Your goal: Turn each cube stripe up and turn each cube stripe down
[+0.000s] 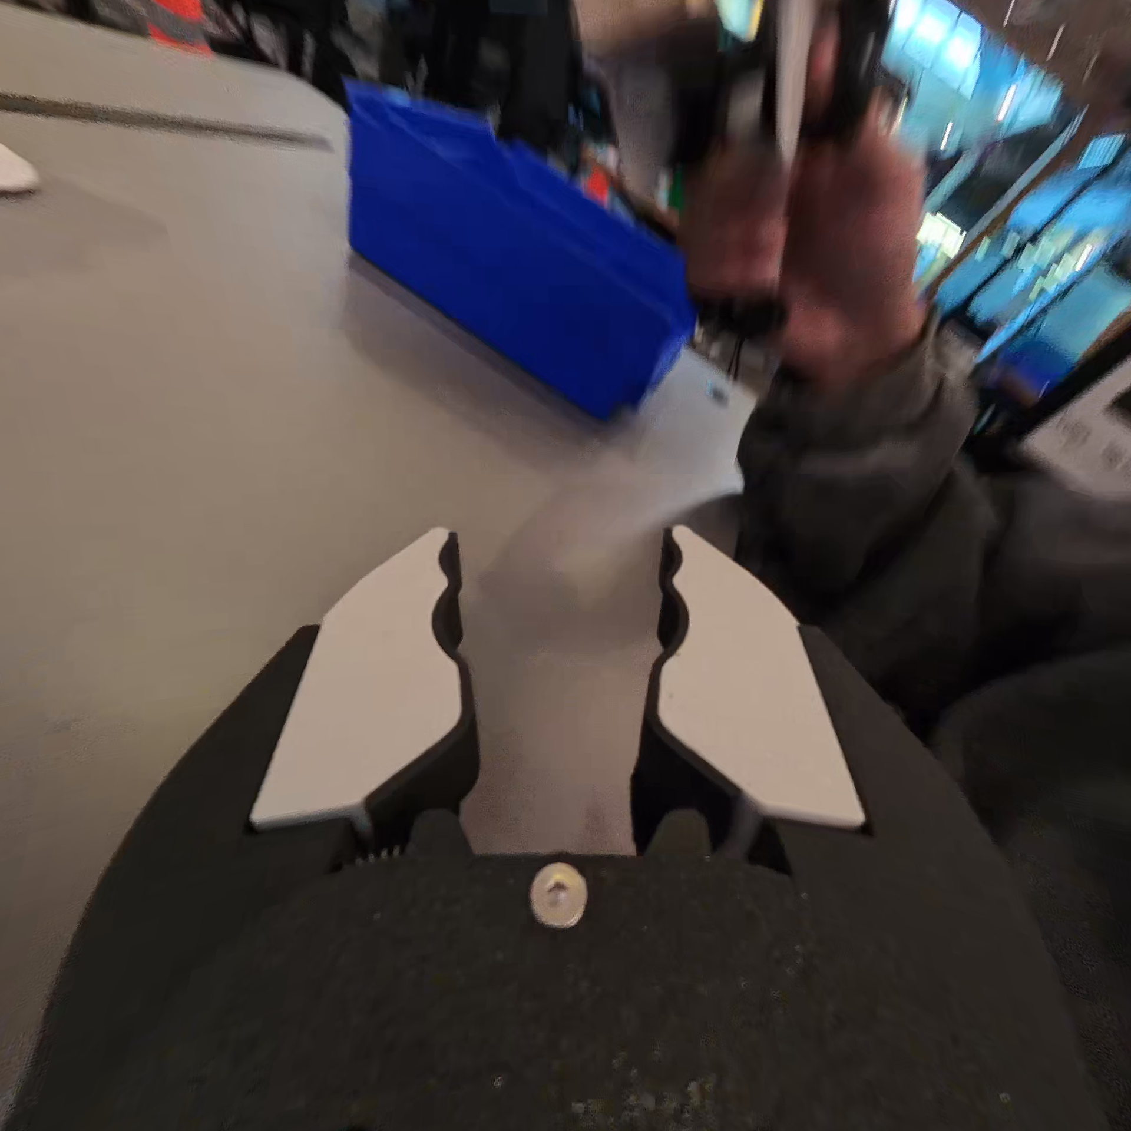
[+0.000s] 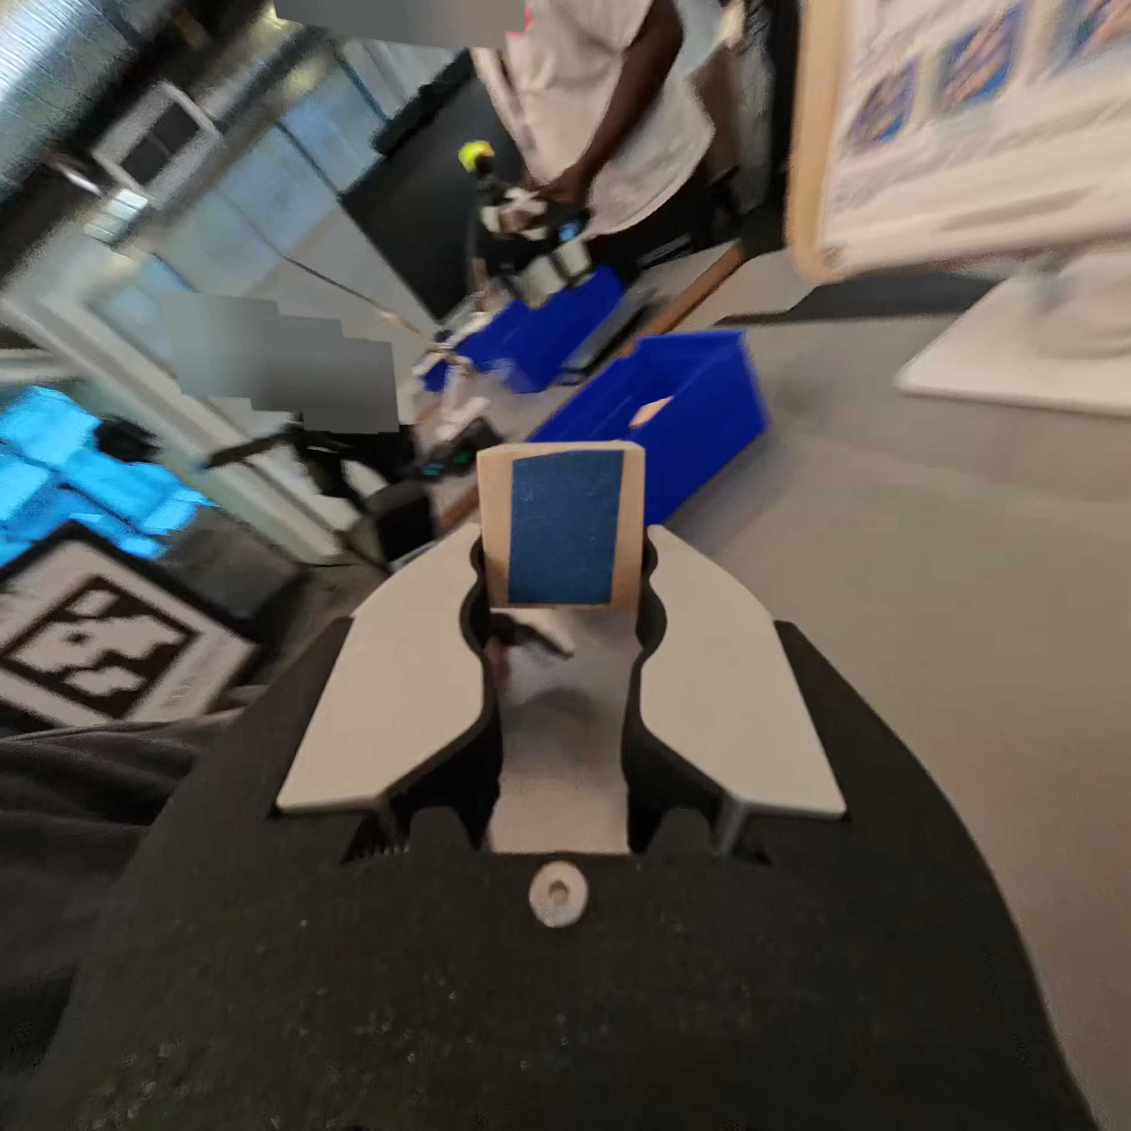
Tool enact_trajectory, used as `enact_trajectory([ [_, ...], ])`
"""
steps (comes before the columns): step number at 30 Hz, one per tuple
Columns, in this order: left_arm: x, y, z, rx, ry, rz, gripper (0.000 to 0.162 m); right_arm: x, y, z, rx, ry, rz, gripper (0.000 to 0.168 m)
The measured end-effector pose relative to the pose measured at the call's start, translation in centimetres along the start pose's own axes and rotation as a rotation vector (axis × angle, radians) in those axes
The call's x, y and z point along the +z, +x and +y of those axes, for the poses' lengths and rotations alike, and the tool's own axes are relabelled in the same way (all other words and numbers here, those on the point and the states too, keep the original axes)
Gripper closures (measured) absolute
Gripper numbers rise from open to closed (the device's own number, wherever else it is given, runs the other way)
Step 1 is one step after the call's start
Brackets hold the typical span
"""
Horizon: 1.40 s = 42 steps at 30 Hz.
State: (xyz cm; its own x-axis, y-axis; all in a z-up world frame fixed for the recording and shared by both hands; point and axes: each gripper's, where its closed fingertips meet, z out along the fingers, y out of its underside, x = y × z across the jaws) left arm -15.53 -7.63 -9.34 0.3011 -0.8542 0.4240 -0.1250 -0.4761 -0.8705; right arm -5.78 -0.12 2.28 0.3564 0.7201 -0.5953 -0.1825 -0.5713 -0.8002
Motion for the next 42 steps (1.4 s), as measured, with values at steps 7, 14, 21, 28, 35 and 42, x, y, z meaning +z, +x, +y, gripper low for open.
enact_trajectory([
  [7,2.5,2.9,3.5,0.285,-0.196,-0.031,0.102,-18.3,7.6,-3.0,-0.343,-0.210,0.876,0.123],
  [14,2.3,3.4,3.3,0.145,-0.185,0.067,0.102,-27.3,18.2,6.4,0.063,-0.492,1.158,0.123],
  [21,1.6,2.7,2.4,0.038,-0.152,0.099,0.103,-27.5,21.8,9.5,0.146,-0.657,1.272,0.123],
  [28,2.0,3.1,3.5,0.073,-0.212,0.089,0.103,-27.2,22.6,11.4,0.246,-0.696,1.280,0.123],
  [35,1.7,3.1,3.1,0.067,-0.198,0.092,0.102,-27.7,18.8,5.8,0.060,-0.542,1.330,0.092],
  [42,1.2,1.9,2.9,0.021,-0.218,0.057,0.101,-14.8,4.5,-2.7,-0.447,-0.061,0.731,0.100],
])
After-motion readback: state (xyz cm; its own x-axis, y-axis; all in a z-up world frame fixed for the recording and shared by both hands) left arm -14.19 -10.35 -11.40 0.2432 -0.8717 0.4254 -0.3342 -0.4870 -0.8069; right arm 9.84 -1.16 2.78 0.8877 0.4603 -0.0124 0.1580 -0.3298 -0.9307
